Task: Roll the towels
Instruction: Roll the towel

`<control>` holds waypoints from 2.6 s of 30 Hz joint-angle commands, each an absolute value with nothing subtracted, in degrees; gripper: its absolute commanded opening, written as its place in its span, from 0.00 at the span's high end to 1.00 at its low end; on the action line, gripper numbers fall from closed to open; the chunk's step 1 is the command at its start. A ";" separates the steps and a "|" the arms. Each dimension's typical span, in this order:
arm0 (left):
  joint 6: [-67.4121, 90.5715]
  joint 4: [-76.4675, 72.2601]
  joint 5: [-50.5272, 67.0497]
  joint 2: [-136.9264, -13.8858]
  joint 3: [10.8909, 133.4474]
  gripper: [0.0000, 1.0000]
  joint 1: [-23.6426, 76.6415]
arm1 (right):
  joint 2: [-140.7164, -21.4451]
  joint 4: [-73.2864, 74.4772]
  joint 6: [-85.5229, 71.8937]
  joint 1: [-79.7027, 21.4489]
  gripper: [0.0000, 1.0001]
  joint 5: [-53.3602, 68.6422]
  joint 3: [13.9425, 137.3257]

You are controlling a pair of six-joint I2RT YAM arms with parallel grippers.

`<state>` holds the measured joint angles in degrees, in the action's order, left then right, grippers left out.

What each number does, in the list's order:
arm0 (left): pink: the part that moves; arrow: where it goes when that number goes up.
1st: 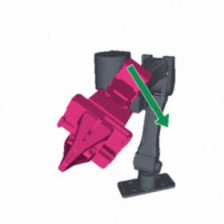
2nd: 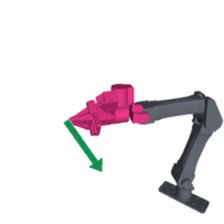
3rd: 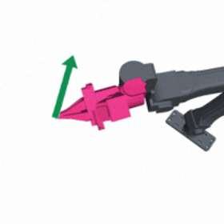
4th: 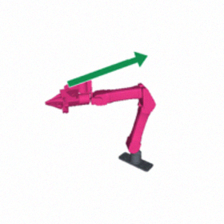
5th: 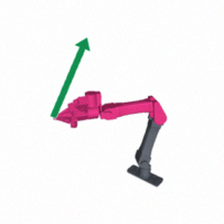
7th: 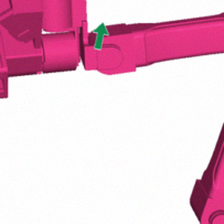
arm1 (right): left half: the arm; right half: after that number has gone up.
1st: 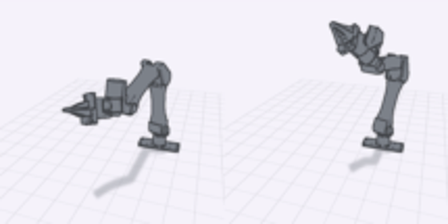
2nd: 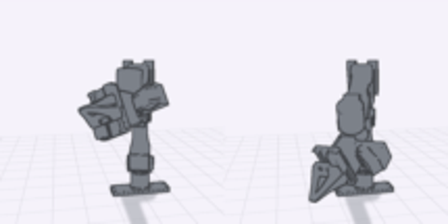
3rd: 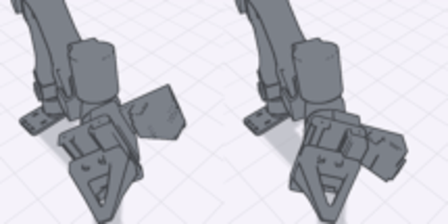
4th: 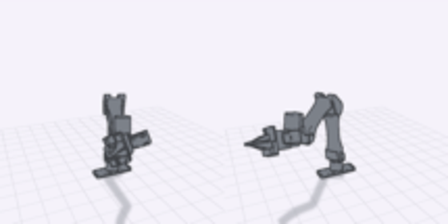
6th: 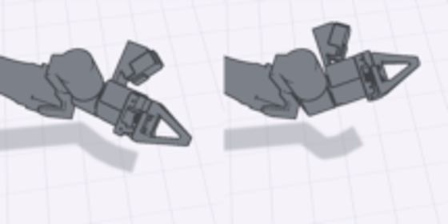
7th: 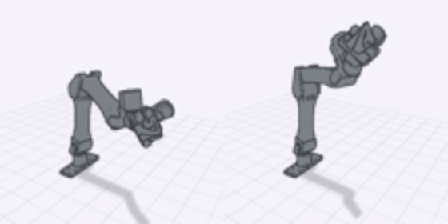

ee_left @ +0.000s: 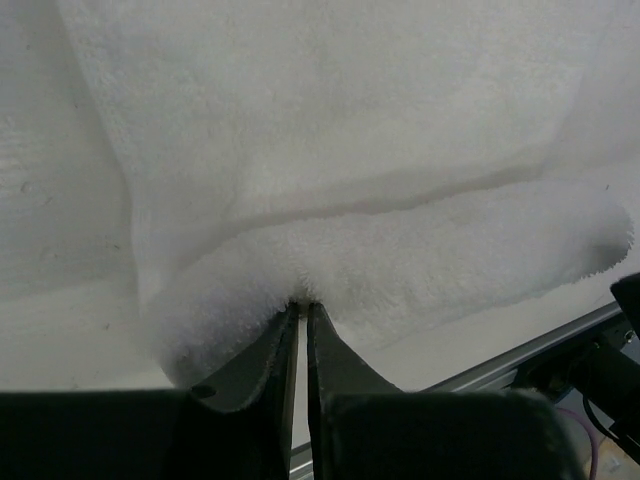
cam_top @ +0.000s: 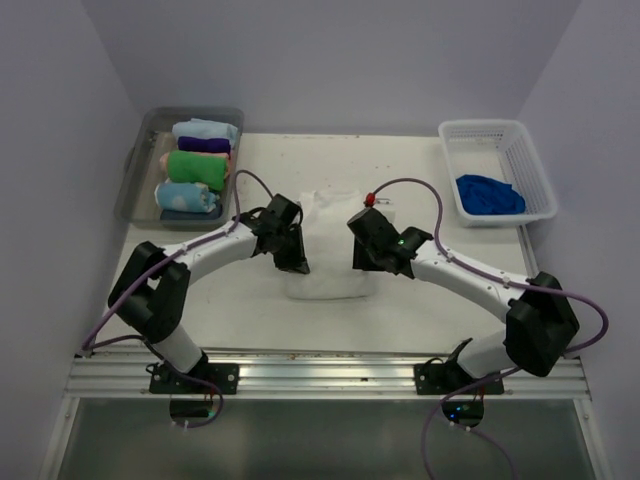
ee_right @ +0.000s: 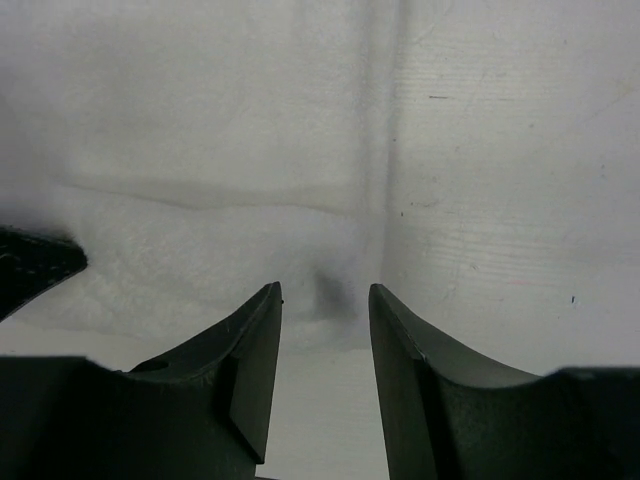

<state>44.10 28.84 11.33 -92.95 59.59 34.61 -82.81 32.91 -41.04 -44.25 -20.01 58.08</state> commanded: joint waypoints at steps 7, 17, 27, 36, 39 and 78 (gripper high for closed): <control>41.84 26.63 11.16 -97.82 66.36 0.90 33.75 | -82.70 35.07 -38.32 -47.72 0.77 -18.82 62.57; 41.13 25.05 12.04 -100.81 66.53 0.92 32.26 | -93.94 31.12 -35.25 -46.32 0.87 -18.63 67.23; 40.78 28.04 9.84 -93.09 66.36 0.92 31.91 | -99.58 27.60 -36.56 -42.19 0.91 -18.28 64.52; 41.84 25.05 12.83 -91.67 59.24 0.95 31.82 | -98.97 26.37 -37.97 -41.92 0.92 -17.05 61.96; 41.84 23.82 10.38 -93.42 58.97 0.95 31.56 | -98.53 26.46 -38.14 -41.92 0.92 -17.14 61.26; 37.71 21.62 16.26 -102.04 63.37 0.98 28.74 | -82.89 38.24 -20.23 -62.38 0.45 -23.74 62.85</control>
<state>39.38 24.29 14.94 -100.75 61.32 29.21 -84.75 37.19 -29.71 -59.16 -21.85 61.23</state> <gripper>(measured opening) 0.027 0.538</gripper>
